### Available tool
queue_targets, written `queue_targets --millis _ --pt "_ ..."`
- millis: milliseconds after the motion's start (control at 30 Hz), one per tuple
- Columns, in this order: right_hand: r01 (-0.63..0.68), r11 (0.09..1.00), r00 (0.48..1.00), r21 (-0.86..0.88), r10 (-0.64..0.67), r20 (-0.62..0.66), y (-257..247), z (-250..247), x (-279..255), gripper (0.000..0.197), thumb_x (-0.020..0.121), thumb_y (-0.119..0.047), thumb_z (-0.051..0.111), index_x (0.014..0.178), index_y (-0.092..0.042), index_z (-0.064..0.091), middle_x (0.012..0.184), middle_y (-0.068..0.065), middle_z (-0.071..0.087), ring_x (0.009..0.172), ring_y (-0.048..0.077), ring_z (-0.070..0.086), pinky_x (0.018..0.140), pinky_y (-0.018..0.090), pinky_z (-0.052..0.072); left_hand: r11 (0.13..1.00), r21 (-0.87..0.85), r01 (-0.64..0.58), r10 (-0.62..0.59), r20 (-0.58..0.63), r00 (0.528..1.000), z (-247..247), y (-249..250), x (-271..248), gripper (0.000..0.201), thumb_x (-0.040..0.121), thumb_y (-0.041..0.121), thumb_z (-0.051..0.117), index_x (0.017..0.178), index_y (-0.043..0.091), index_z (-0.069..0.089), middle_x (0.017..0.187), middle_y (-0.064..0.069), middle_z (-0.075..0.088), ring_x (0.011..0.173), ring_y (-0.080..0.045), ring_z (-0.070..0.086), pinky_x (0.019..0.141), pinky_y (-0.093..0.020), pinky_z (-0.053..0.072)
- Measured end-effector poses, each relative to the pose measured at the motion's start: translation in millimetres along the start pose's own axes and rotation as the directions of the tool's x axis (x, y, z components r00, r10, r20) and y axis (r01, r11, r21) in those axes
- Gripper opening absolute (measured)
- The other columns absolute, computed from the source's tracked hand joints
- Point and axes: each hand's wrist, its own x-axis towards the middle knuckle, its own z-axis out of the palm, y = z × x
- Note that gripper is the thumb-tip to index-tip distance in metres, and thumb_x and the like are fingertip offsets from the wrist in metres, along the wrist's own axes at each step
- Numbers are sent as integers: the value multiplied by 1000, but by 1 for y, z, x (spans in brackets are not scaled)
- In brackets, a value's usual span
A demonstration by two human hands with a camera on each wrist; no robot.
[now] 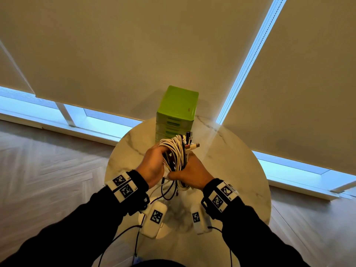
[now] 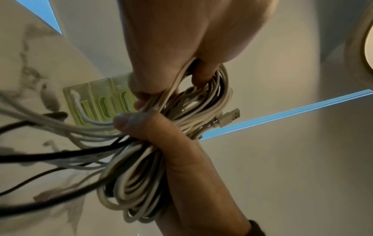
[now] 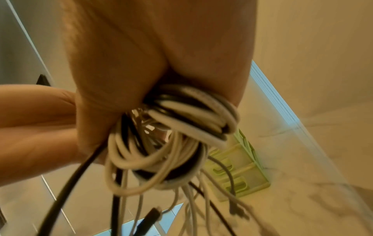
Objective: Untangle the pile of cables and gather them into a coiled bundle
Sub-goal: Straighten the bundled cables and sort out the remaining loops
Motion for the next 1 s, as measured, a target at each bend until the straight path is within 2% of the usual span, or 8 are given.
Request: queue_targets --millis 133,300,433,500,567,667,833,1000 --pt "-53 998 999 35 53 -3 1 10 -4 38 70 -21 82 105 -28 70 97 -5 73 92 8 68 87 35 56 994 13 106 -106 33 994 -2 -1 2 36 98 12 37 96 -5 69 70 -7 64 59 -13 60 66 -29 50" --pt "-84 973 996 216 84 10 -7 7 -11 22 78 -16 78 98 -22 72 90 -1 75 86 11 71 83 30 56 978 208 -6 -31 174 984 -10 11 6 25 84 7 49 102 6 65 97 -8 69 91 -17 63 89 -32 49" --pt "-114 973 991 203 125 -43 -5 3 -8 8 78 -16 70 80 -10 74 78 10 74 77 28 72 83 51 58 894 433 -111 1 247 969 -21 12 5 86 70 13 74 147 22 38 126 4 62 115 -12 61 96 -29 51" --pt "-96 989 995 110 98 -12 -5 5 -7 18 77 -27 66 76 -11 75 75 10 74 73 26 71 77 55 57 813 556 -170 24 259 966 -22 8 2 121 60 34 96 155 30 21 135 13 55 122 -6 57 106 -32 46" --pt "-50 996 999 70 50 2 -8 10 -8 12 76 -17 68 78 -6 72 75 14 71 67 29 67 68 57 55 716 663 -218 122 189 974 -18 5 1 133 46 62 94 154 38 19 142 14 50 127 -5 53 109 -32 43" --pt "17 992 1000 123 -18 2 -13 16 -10 24 72 -2 71 95 -5 66 86 17 70 79 33 68 70 57 56 711 669 -219 199 108 974 -17 5 4 119 39 70 91 141 40 38 127 16 62 114 -5 63 104 -36 50" --pt "21 974 995 227 -43 91 -13 14 -13 30 80 -5 76 107 -14 69 98 1 74 90 13 71 84 37 60 632 719 -289 215 195 957 -13 9 1 63 68 28 91 121 35 57 100 15 73 92 1 69 89 -29 56" --pt "-81 909 993 409 36 115 -8 21 -21 12 85 -3 70 97 -1 71 82 21 74 81 39 72 86 51 59 717 658 -228 57 271 961 -15 7 9 79 67 41 92 134 34 52 118 12 70 108 -6 68 97 -35 55"
